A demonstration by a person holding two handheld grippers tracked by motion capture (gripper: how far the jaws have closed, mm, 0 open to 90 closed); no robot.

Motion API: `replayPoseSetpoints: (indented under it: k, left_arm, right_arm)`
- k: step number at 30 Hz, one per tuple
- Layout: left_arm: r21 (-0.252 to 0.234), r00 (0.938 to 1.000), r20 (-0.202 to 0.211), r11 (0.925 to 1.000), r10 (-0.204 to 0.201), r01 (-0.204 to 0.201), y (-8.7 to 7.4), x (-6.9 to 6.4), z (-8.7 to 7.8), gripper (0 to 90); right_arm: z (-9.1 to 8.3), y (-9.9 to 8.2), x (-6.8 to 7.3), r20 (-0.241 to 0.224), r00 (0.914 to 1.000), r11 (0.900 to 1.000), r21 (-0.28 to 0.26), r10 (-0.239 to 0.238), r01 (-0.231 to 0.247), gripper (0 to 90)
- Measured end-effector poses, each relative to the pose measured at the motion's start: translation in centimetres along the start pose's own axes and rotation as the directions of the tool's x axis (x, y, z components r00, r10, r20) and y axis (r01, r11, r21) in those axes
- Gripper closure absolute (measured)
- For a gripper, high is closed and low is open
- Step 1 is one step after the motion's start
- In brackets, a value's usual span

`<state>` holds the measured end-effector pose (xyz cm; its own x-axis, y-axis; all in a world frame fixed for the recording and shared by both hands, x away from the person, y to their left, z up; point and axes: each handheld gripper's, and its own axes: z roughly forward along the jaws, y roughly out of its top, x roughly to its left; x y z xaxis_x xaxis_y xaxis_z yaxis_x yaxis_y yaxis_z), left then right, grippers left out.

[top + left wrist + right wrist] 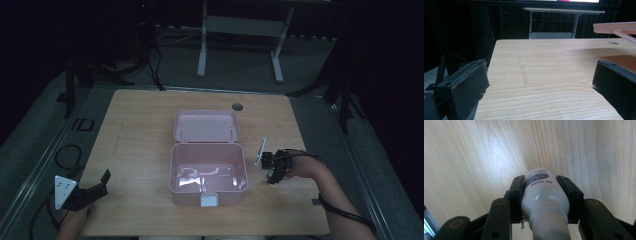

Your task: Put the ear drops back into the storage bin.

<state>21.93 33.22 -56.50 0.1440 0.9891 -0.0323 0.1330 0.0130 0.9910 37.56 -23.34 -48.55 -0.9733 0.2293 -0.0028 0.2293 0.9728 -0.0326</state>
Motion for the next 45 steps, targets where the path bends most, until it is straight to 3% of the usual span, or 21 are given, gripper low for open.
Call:
replayPoseSetpoints:
  k: [4, 7, 12, 15, 27, 45]
  left_arm:
    - [0.000, 1.0000, 0.000, 1.0000, 0.001, -0.001, 0.0, 0.0, 0.0, 0.4]
    - [0.000, 1.0000, 0.000, 1.0000, 0.000, 0.000, 0.0, 0.0, 0.0, 0.4]
    - [0.001, 1.0000, -0.001, 1.0000, 0.001, -0.001, 0.0, 0.0, 0.0, 0.4]
    - [0.001, 1.0000, -0.001, 1.0000, 0.000, 0.000, 0.0, 0.0, 0.0, 0.4]
    - [0.003, 1.0000, 0.000, 1.0000, 0.002, -0.002, 0.0, 0.0, 0.0, 0.4]
    - [0.002, 1.0000, -0.001, 1.0000, -0.002, 0.002, 0.0, 0.0, 0.0, 0.4]
  right_arm:
    - [0.0, -0.3, 0.3, 0.003, 0.9994, 0.9994, 0.008, -0.033, 0.033, 59.4]
    - [0.0, -0.4, 0.9, 0.007, 0.9965, 0.9964, 0.019, -0.083, 0.083, 59.4]
    - [0.3, -0.3, 2.0, 0.027, 0.9810, 0.9804, 0.049, -0.192, 0.191, 59.4]
    - [0.3, -0.1, 2.5, 0.019, 0.9758, 0.9748, 0.053, -0.218, 0.217, 59.4]
    - [-1.4, 0.1, 3.2, 0.025, 0.9671, 0.9665, 0.051, -0.253, 0.252, 59.4]
    - [-7.1, 1.4, 5.3, 0.036, 0.9708, 0.9703, 0.056, -0.237, 0.235, 59.4]
